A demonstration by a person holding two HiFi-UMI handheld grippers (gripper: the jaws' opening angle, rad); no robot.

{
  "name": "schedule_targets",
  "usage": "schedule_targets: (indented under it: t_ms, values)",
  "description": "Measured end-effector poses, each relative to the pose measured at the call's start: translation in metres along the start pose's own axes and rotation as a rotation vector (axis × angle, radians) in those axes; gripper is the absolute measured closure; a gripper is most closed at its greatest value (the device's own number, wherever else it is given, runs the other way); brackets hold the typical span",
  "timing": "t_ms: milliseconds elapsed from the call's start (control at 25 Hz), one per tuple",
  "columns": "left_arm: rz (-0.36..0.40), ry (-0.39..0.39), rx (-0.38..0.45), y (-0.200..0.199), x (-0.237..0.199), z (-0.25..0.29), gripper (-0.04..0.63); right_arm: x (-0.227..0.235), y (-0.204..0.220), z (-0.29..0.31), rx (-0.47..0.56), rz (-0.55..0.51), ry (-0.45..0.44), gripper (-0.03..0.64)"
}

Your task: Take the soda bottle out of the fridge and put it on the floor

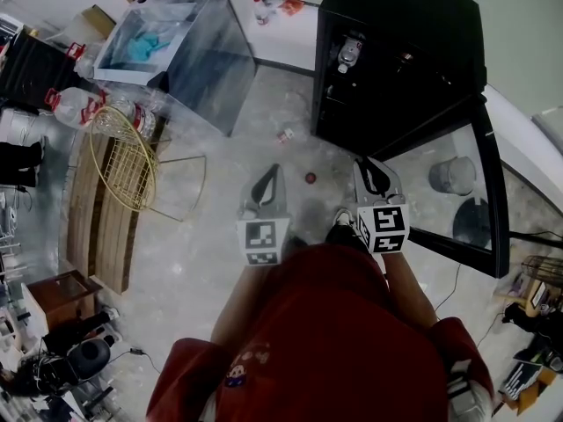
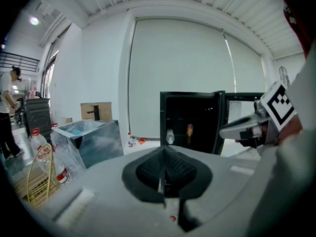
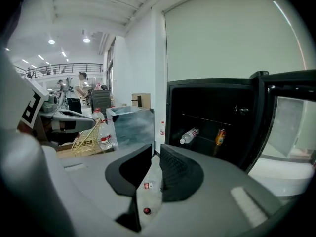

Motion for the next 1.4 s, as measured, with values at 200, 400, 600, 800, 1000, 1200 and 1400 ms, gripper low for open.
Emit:
schedule_targets:
  t_ms: [200, 400, 600, 800, 1000, 1200, 1400]
  values:
    - [-0.006, 0.008, -0.003, -0.0015, 0.0010, 0.0020, 0.595, -0.0006, 0.0022, 0.0011, -0.008, 0.013, -0.017, 0.615]
    - [-0.008, 0.009, -0.004, -0.0017, 0.0001, 0.0018, 0.595, -0.0043, 0.0032, 0.0043, -0.016, 0.006, -0.038, 0.615]
    - [-0.014, 0.001, 0.005, -0.0016, -0.0022, 0.0017, 0.595, -0.0058, 0.0020, 0.0071, -0.019, -0.005, -0.044, 0.615]
    - [-0.011, 0.001, 0.000, -0.0023, -0.0027, 0.0002, 0.595, -0.0072, 0.0012, 0.0073, -0.023, -0.014, -0.053, 0.615]
    - [-0.013, 0.001, -0.005, -0.0017, -0.0030, 0.0003, 0.595, -0.0081, 0.0011, 0.0081, -0.023, -0.027, -0.050, 0.615]
    - [-0.016, 0.000, -0.006, 0.0002, -0.0035, 0.0008, 0.595, -0.0081, 0.0030, 0.0090, -0.027, -0.028, -0.049, 0.615]
    - [-0.040, -0.006, 0.011, 0.0003, -0.0015, 0.0017, 0.595, -0.0058, 0.0016, 0.0066, -0.014, -0.030, -0.036, 0.615]
Point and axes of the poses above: the fingertips, and each gripper's own axes: z forward along the fingers, x to its right, y out of its underside, the point moved 7 cm from there along -z, backward along the fingers
